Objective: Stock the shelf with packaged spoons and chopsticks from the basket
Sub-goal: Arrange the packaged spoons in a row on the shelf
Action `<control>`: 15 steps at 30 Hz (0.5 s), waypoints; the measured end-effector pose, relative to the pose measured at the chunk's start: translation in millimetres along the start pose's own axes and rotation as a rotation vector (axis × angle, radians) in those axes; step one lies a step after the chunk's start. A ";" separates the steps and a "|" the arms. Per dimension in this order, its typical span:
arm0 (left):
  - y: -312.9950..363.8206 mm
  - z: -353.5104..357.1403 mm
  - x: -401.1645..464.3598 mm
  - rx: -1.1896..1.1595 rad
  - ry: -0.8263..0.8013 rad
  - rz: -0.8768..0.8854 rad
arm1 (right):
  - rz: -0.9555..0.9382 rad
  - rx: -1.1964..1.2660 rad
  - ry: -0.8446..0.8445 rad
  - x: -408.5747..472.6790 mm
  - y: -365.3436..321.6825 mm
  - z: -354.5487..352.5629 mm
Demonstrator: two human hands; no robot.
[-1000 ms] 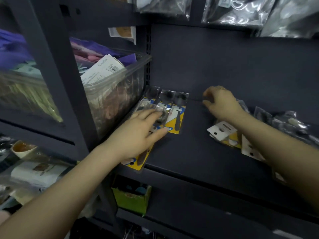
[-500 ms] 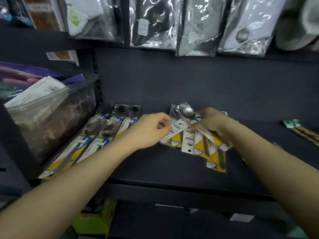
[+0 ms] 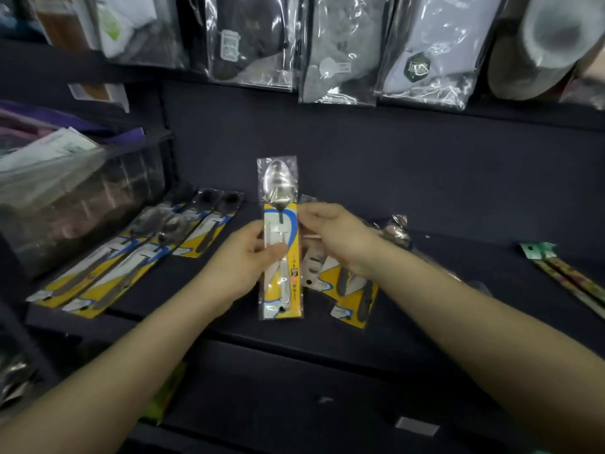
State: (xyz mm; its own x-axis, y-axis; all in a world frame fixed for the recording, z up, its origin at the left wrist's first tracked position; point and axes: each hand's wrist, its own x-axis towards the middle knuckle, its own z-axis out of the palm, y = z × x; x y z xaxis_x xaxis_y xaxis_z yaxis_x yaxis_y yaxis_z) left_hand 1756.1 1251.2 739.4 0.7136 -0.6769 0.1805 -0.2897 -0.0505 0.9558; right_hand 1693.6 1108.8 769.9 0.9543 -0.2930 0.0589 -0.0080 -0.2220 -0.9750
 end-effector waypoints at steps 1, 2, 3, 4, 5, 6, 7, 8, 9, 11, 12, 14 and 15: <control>-2.4 -2.0 -2.2 0.015 0.021 -0.003 | -0.045 -0.219 0.044 6.8 7.0 -7.5; -4.6 -4.2 -4.2 0.035 0.050 -0.010 | -0.086 -0.456 0.074 13.8 13.8 -16.2; -6.1 -7.1 -6.3 0.072 0.086 -0.017 | -0.107 -0.676 0.072 19.9 19.4 -24.9; -7.3 -10.1 -7.9 0.117 0.121 -0.023 | -0.104 -0.840 0.036 25.5 23.9 -33.0; -7.6 -13.2 -9.7 0.163 0.149 -0.026 | -0.073 -0.944 -0.025 31.0 27.9 -40.2; -8.2 -17.1 -12.3 0.205 0.169 -0.024 | -0.032 -1.009 -0.085 34.8 29.2 -45.3; -8.0 -21.0 -15.4 0.248 0.184 -0.021 | 0.002 -1.042 -0.125 38.9 30.5 -47.9; -8.7 -25.5 -18.5 0.301 0.197 -0.019 | 0.016 -1.065 -0.152 41.4 30.2 -49.2; -9.8 -30.3 -21.5 0.370 0.209 -0.027 | 0.004 -1.103 -0.170 45.6 32.1 -49.8; -16.7 -42.1 -26.4 0.526 0.242 -0.076 | -0.081 -1.246 -0.176 53.4 34.5 -48.5; -19.7 -47.3 -28.9 0.587 0.258 -0.111 | -0.128 -1.313 -0.164 57.1 35.1 -48.3; -23.8 -56.7 -33.5 0.695 0.297 -0.154 | -0.188 -1.363 -0.124 61.0 34.7 -47.8; -24.2 -60.9 -35.9 0.759 0.317 -0.158 | -0.223 -1.349 -0.105 63.6 34.9 -47.8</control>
State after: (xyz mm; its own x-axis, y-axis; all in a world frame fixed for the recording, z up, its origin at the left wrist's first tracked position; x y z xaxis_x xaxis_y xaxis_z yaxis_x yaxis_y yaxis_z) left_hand 1776.3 1321.4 723.9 0.8946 -0.3874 0.2227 -0.4409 -0.6847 0.5803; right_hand 1739.8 1038.0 749.8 0.9911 -0.0743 0.1107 -0.0769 -0.9968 0.0197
